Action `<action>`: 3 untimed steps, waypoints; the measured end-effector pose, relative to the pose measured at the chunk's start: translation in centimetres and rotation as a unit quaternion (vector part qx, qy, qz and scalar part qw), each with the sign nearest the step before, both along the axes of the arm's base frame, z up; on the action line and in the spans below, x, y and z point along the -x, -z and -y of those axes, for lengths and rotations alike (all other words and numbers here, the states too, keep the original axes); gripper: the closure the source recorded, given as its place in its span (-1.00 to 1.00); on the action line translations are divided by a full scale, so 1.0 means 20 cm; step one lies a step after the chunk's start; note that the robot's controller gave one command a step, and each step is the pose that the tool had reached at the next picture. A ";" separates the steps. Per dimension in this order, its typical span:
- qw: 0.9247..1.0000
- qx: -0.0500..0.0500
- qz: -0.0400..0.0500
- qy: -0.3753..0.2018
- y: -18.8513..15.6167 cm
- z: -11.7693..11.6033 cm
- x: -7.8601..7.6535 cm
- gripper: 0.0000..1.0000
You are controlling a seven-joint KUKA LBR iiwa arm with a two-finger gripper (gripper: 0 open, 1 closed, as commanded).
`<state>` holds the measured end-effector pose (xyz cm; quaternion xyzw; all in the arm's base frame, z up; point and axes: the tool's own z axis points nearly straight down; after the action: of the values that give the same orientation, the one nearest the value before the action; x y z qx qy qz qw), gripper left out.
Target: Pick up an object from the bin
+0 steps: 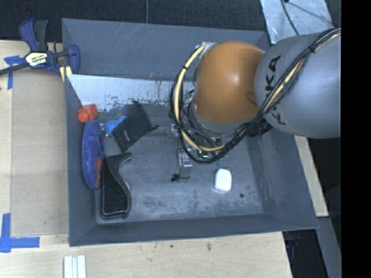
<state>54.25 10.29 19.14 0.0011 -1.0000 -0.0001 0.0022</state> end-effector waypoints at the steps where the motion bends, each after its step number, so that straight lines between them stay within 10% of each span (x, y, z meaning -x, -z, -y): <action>1: 0.986 -0.001 0.004 -0.166 0.62 -0.32 -0.22 -1.00; 2: 0.943 0.002 0.007 -0.333 0.45 -0.13 0.06 -1.00; 3: 0.921 -0.001 0.007 -0.390 0.45 -0.37 -0.24 -1.00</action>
Offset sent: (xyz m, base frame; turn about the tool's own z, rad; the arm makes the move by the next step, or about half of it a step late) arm 0.0435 0.0639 -0.1214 -0.3332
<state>59.03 17.78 10.17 0.3909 -0.9204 -0.0005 -0.0046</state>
